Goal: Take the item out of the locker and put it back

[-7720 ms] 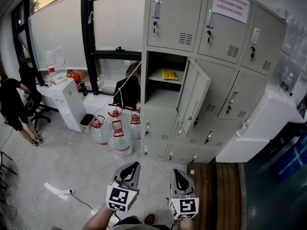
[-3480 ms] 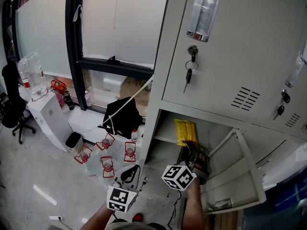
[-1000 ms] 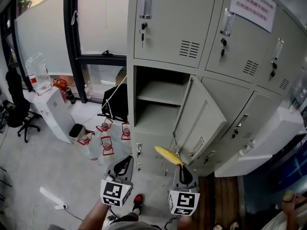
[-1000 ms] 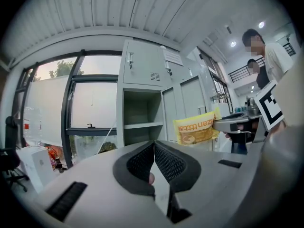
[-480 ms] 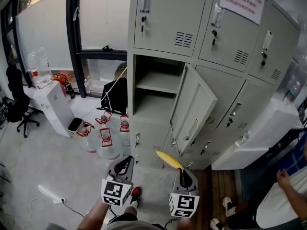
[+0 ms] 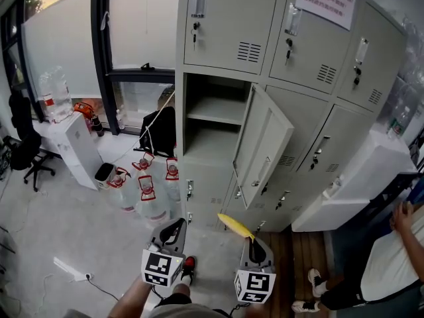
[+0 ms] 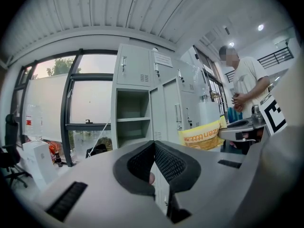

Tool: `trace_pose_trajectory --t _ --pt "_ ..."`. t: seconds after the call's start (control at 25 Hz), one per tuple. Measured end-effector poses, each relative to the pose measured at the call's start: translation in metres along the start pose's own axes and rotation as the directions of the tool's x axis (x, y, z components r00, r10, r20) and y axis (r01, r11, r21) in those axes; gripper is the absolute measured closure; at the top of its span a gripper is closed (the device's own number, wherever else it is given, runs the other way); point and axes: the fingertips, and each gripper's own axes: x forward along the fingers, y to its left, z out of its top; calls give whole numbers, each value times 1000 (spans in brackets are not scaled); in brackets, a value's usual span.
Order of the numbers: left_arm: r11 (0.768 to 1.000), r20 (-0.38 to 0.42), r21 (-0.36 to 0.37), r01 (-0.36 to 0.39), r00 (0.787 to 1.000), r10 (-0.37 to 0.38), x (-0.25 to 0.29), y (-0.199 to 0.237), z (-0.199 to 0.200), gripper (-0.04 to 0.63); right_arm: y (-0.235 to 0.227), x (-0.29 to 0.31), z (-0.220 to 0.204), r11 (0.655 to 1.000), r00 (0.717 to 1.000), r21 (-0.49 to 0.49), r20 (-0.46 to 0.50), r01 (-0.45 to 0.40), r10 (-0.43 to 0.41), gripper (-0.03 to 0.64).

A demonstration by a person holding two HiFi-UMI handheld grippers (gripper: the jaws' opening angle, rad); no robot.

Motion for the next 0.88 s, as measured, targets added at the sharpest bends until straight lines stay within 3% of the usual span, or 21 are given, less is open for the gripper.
trace_pose_trajectory --t 0.88 --pt "1000 3 -9 -14 1000 14 13 4 0 572 -2 14 0 1000 1000 2 -2 -18 18 598"
